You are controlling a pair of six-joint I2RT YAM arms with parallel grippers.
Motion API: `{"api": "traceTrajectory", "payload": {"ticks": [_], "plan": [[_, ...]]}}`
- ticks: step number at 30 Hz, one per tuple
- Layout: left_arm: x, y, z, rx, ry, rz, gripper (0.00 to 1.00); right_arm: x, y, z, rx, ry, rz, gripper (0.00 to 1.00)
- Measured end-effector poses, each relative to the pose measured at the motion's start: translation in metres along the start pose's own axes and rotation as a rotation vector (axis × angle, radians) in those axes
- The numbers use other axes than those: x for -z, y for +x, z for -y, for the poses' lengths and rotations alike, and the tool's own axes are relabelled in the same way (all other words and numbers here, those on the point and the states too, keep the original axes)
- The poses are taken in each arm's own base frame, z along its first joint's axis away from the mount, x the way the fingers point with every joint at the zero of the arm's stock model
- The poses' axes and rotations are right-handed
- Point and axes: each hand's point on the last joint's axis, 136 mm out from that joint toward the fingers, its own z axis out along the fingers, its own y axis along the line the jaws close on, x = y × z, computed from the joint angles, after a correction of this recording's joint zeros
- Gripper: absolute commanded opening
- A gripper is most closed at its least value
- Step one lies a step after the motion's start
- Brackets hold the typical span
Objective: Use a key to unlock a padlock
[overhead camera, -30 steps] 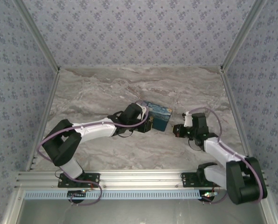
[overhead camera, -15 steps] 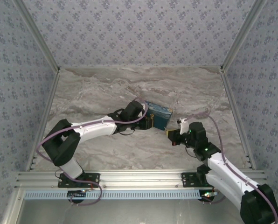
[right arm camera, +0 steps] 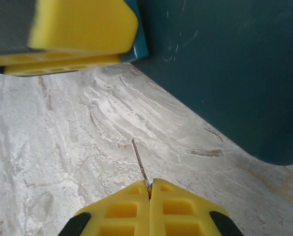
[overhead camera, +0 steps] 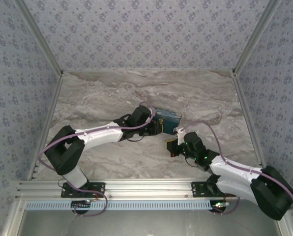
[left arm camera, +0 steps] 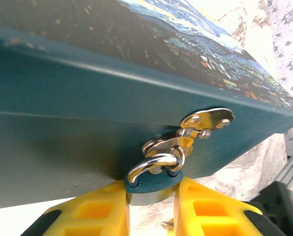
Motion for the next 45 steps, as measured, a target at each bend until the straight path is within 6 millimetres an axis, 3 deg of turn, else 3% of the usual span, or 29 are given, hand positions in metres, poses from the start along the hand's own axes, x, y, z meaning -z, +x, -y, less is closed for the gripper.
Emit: {"api": "traceTrajectory", "payload": {"ticks": [18, 45], "plan": [[-0.004, 0.004, -0.004, 0.089, 0.028, 0.012, 0.24, -0.004, -0.03, 0.01, -0.016, 0.018, 0.109, 0.0], [-0.004, 0.001, -0.001, 0.102, 0.045, 0.024, 0.23, -0.016, -0.036, 0.004, -0.016, -0.023, 0.101, 0.0]]}}
